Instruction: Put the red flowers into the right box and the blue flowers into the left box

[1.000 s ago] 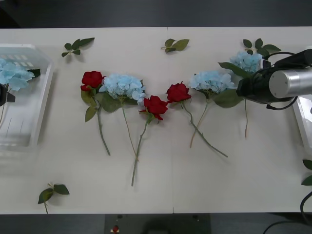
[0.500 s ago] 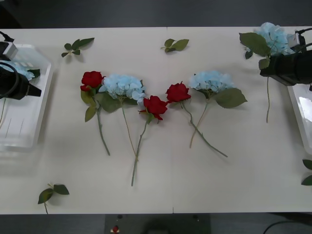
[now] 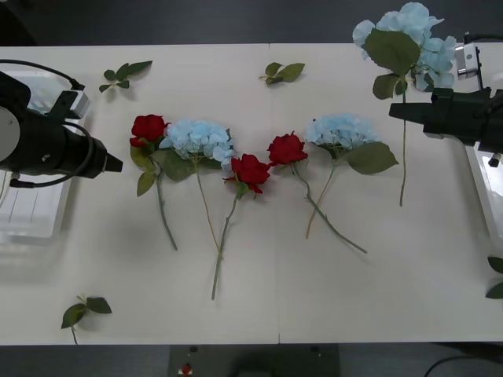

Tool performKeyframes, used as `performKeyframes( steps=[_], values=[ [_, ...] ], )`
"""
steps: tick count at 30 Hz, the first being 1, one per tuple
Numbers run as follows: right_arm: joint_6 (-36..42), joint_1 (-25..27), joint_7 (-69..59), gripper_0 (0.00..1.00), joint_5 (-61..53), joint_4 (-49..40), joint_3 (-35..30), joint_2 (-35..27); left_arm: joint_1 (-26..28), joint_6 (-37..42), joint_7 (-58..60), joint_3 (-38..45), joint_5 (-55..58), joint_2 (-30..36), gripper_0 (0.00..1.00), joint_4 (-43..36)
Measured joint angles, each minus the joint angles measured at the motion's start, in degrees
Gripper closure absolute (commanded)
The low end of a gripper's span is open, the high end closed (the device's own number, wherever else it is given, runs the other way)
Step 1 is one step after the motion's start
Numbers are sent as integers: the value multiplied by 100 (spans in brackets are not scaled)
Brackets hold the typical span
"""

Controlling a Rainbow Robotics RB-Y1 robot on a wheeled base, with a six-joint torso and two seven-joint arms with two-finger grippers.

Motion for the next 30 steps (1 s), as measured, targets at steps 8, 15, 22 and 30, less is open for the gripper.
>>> performKeyframes(
  steps=[8, 15, 22, 30],
  values=[
    [-612, 488, 937, 100, -1363, -1262, 0, 22, 0, -265, 101, -135, 223, 0, 0, -48],
    [-1084, 700, 1463, 100, -1578, -2025, -2, 555, 68, -266, -1444, 340, 1359, -1, 0, -96],
    [-1084, 699, 1483, 100, -1268, -2101, -3, 1605, 216, -267, -2477, 646, 3348, -4, 0, 33],
    [-1284, 639, 1483, 100, -608, -2161, 1, 2381, 216, -106, -4039, 645, 4854, -10, 0, 341]
  ],
)
